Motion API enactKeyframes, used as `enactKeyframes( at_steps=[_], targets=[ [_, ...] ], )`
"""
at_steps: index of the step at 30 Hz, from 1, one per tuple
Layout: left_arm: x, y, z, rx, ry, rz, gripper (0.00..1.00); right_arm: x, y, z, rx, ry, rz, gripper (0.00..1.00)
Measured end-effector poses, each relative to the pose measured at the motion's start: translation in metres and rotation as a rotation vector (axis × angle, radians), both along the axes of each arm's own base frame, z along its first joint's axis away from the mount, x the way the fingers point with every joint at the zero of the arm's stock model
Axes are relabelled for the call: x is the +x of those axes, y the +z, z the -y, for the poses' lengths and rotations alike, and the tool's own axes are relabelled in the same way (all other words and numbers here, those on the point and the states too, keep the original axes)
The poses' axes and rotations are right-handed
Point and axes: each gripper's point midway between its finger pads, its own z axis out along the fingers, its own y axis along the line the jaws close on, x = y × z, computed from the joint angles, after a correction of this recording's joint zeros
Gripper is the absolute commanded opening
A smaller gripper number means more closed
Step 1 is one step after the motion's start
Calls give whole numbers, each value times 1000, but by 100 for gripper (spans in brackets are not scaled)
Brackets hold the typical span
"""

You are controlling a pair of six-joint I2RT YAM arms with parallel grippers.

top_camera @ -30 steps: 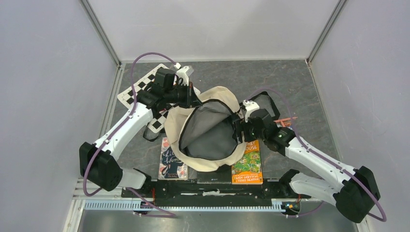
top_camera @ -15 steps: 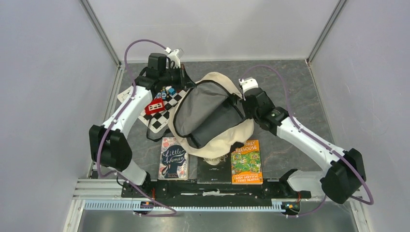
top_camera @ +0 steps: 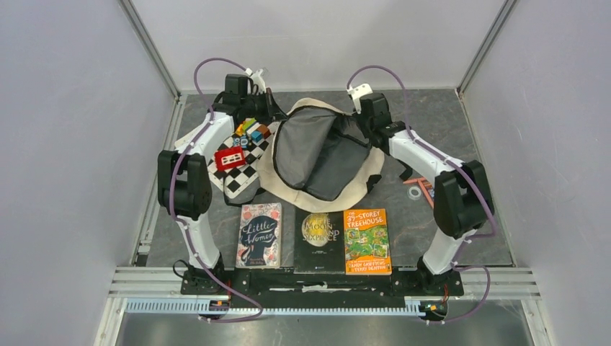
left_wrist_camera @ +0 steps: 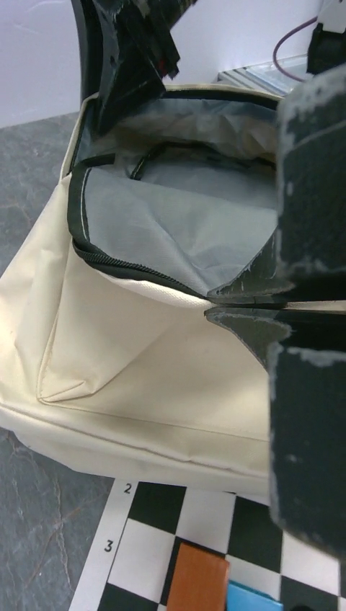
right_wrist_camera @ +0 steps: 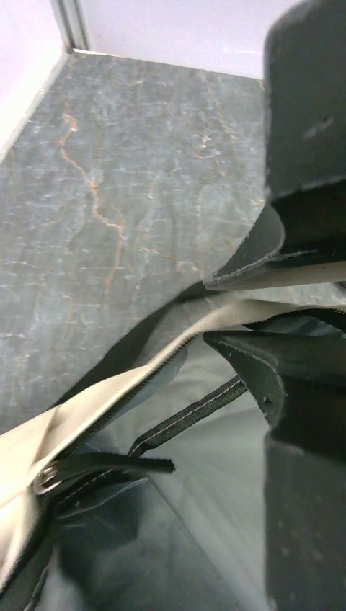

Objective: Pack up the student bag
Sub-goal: Unzip the student bag at the center of the board.

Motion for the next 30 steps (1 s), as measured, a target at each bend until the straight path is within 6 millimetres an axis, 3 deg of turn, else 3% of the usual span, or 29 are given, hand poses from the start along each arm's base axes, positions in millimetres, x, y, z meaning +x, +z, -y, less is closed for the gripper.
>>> enactKeyframes(
  at_steps=[2,5,9,14,17,22,30],
  targets=[
    [9,-15,0,5,5,-11,6,15,1,-4,-2,8,13,72],
    [19,-32,0,18,16,-26,35,25,7,-10,13,12,21,93],
    [27,-48,-6,46,40,-37,68,18,17,-10,45,-3,18,98],
    [29,-49,-10,49,50,-31,89,-23,26,1,127,-44,-3,98],
    [18,-52,-10,37,55,-45,95,-55,26,10,183,-76,-12,98],
    [-26,-52,-5,-10,62,-111,100,-99,10,13,284,-87,-55,98],
    [-81,-44,13,-43,22,-138,100,-134,-15,-20,370,-39,-134,98]
  ],
)
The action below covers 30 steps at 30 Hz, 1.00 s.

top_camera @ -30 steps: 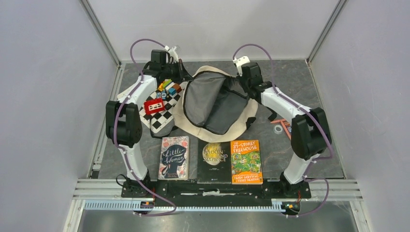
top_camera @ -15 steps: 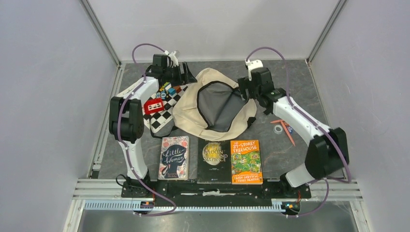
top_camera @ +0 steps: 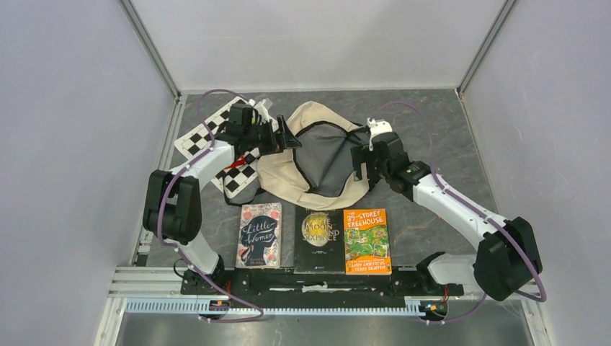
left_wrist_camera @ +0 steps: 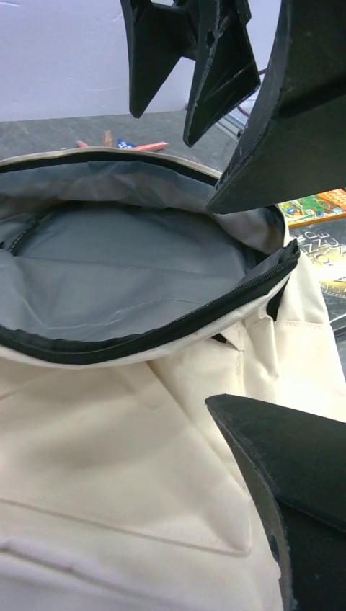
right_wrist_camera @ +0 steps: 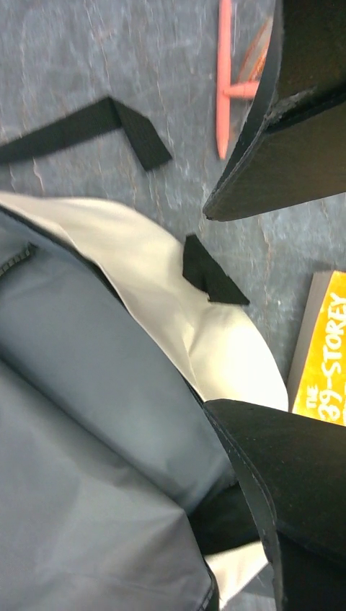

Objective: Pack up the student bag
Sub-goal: Unzip the student bag at the center of the board.

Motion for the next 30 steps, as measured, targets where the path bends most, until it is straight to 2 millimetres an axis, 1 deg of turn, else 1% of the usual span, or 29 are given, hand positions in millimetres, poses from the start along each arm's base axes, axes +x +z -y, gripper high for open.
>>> enactKeyframes(
  at_steps=[2,3,6,9,12,13,14,16,17,19,22,23,24,26,29,30],
  targets=[
    [-7,-4,4,-1,-10,-14,97,-6,-5,-8,14,10,-10,98],
    [-13,-8,7,1,-19,-26,93,-9,-8,-12,20,14,-15,98],
    [-26,-20,14,15,-43,-73,70,-13,-16,-18,33,14,-30,96],
    [-33,-27,22,21,-65,-101,44,-9,-21,-22,45,6,-33,90],
    [-36,-31,26,26,-77,-116,24,-4,-28,-25,46,0,-38,82],
    [-36,-31,26,27,-77,-119,17,-2,-32,-25,40,-3,-43,78],
    [-36,-30,26,28,-76,-120,13,-1,-36,-26,33,-3,-49,75],
    [-34,-29,27,29,-76,-117,5,1,-45,-26,17,-2,-66,64],
    [-33,-28,27,29,-75,-117,3,1,-50,-27,9,1,-74,55],
    [-31,-27,27,29,-74,-114,2,4,-55,-28,0,5,-85,37],
    [-28,-25,26,28,-70,-112,2,8,-57,-31,-10,13,-83,10],
    [-27,-23,26,27,-68,-110,2,10,-56,-31,-10,13,-81,3],
    [-26,-22,26,27,-67,-110,2,12,-55,-32,-14,13,-76,0],
    [-19,-17,24,24,-58,-102,2,19,-50,-31,-22,7,-60,0],
    [-6,-10,18,18,-35,-82,2,31,-42,-24,-33,-13,-38,0],
    [-2,-8,15,17,-28,-76,2,35,-38,-21,-35,-23,-29,5]
  ],
)
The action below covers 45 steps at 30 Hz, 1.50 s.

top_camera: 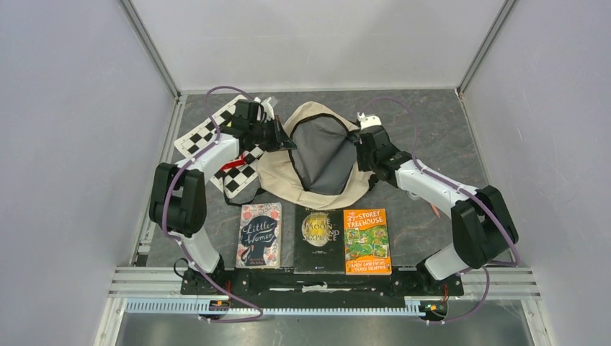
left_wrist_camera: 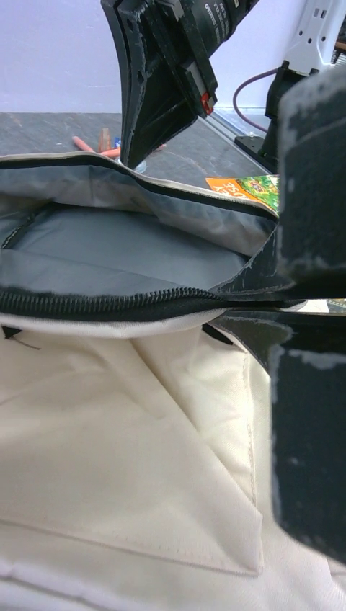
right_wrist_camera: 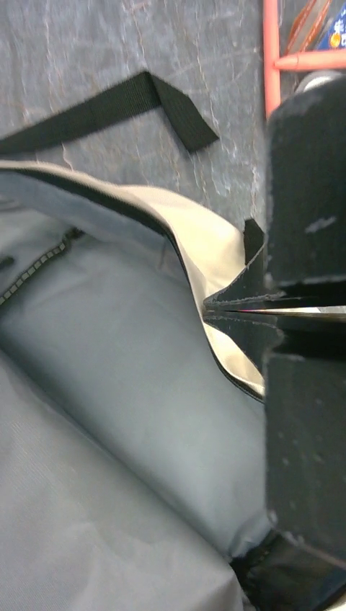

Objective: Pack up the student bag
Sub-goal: Unzip the student bag at the center of the board.

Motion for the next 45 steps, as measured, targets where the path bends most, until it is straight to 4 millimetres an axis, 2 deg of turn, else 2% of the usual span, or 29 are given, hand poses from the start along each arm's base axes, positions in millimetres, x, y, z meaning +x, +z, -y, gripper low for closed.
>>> enactKeyframes(
  at_steps=[2,4,9,11,15,17,18,20,22,24,29,34,36,40,41,43,45],
  targets=[
    [5,3,-3,-3,10,8,2,6,7,5,-2,-16,18,20],
    [7,3,-5,-4,16,9,2,6,11,8,6,-23,24,30],
    [7,0,-5,-4,14,3,2,-10,32,-6,111,14,60,67],
    [7,-1,-5,-4,14,1,2,-16,35,-15,137,30,64,71],
    [8,-3,-6,-3,17,-3,2,-25,23,-32,122,59,36,72],
    [9,-3,-7,-3,18,-4,2,-27,7,-33,80,49,9,68],
    [9,-3,-8,-3,20,-5,2,-28,-6,-28,41,29,-17,61],
    [10,-4,-9,-3,24,-5,2,-29,-20,-20,-9,4,-47,40],
    [11,-4,-12,-2,30,-8,2,-30,-31,-10,-61,-19,-71,14],
    [13,-4,-16,-2,40,-8,2,-31,-35,-3,-96,-37,-78,0],
    [21,-6,-32,-1,80,-7,2,-18,-24,17,-154,-92,-37,0],
    [25,-11,-43,-1,107,-8,2,14,-5,54,-194,-172,25,0],
    [27,-16,-43,0,108,-11,2,22,-9,63,-209,-191,25,0],
    [28,-30,-44,15,114,-43,5,26,-34,73,-230,-193,-26,0],
    [27,-33,-45,20,118,-51,10,25,-38,73,-229,-188,-37,3],
    [28,-38,-46,27,122,-60,26,25,-41,72,-220,-178,-45,19],
    [28,-42,-46,33,123,-67,43,26,-40,71,-214,-162,-45,44]
  ],
)
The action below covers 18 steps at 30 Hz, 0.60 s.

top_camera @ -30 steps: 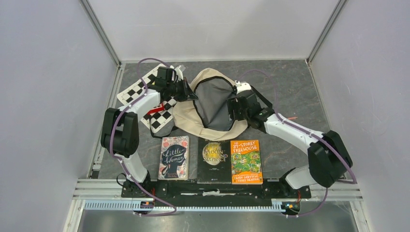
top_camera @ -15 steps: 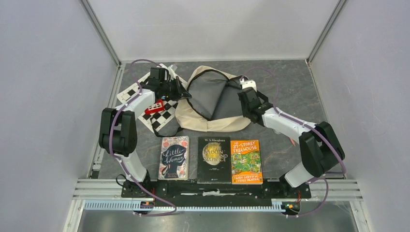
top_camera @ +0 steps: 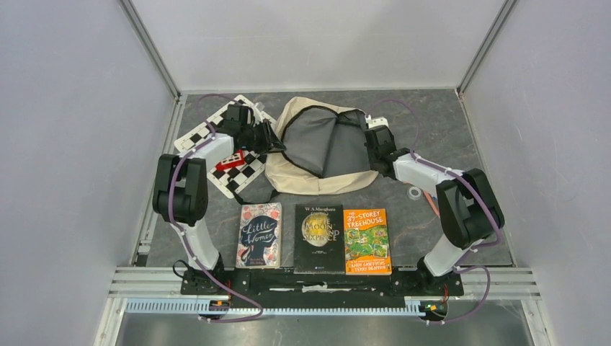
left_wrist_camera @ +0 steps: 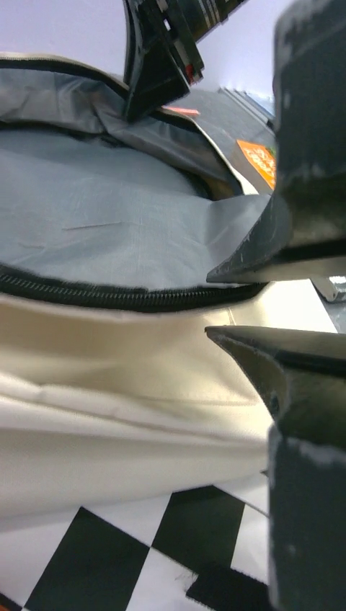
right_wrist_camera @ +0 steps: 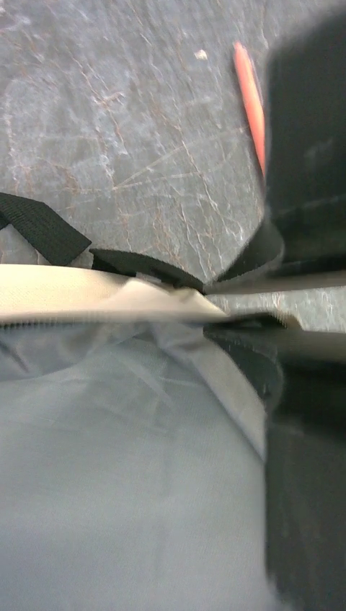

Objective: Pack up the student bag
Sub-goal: Unzip the student bag at the center of the board, then pick up the files from the center of the board.

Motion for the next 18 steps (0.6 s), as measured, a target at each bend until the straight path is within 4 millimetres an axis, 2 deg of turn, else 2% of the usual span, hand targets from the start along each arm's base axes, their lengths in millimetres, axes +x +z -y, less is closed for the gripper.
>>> enactKeyframes(
  at_steps=[2,4,7,10,13,16,18],
  targets=[
    [1,-4,-1,7,-2,-1,60,0,0,-1,6,12,-7,66],
    [0,-5,-2,15,-8,0,81,1,3,-1,2,32,-17,81],
    [0,-3,-5,37,-8,14,99,2,17,-5,16,59,-10,92],
    [-4,6,-11,66,4,37,100,0,44,-11,67,87,33,97],
    [-12,35,-21,95,40,98,100,-8,76,-22,157,121,100,98],
    [-28,68,-32,104,79,185,100,-27,103,-34,243,161,171,98],
    [-48,81,-41,113,114,227,100,-45,112,-46,294,198,194,98]
  ],
)
